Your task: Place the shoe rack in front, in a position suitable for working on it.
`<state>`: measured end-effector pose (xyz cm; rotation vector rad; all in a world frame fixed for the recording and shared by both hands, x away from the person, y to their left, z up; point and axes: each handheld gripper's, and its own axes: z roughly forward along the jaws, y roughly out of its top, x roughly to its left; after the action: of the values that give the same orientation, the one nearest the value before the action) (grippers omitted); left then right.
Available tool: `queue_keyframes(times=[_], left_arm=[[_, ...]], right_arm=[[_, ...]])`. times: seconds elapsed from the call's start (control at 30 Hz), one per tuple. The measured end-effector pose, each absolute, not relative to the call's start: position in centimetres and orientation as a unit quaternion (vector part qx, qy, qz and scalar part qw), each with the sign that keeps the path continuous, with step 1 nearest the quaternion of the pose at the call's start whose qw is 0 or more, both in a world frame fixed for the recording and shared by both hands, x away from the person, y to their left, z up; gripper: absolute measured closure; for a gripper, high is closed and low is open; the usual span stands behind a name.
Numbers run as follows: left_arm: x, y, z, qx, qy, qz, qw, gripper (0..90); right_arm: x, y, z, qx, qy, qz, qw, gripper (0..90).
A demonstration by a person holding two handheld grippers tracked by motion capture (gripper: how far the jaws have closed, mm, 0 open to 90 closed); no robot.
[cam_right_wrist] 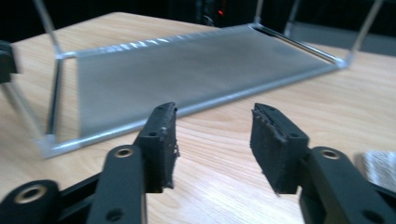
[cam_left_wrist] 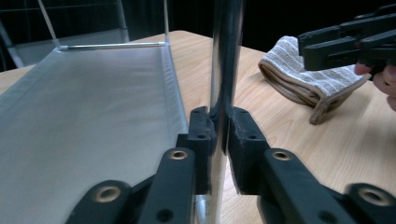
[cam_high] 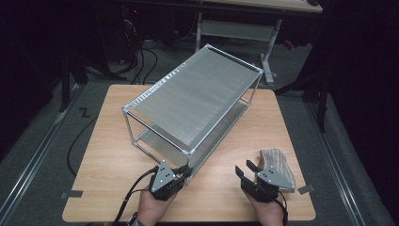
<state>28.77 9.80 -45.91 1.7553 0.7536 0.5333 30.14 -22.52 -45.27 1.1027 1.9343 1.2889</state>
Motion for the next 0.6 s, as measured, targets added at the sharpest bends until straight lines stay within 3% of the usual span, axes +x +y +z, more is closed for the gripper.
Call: queue_keyframes(times=[0.17, 0.4, 0.6], left_arm=[[27.4, 12.6, -45.7, 0.747, 0.317, 0.223, 0.541, 80.4], [23.2, 19.7, -45.7, 0.742, 0.338, 0.229, 0.532, 80.3], [20.4, 23.8, -46.0, 0.708, 0.389, 0.245, 0.535, 80.2]], right_arm=[[30.5, -22.5, -45.3, 0.421, 0.717, 0.474, 0.292, 45.3], [31.5, -22.3, -45.4, 0.43, 0.706, 0.476, 0.301, 44.8], [34.5, -21.9, -44.5, 0.433, 0.69, 0.477, 0.329, 47.9]])
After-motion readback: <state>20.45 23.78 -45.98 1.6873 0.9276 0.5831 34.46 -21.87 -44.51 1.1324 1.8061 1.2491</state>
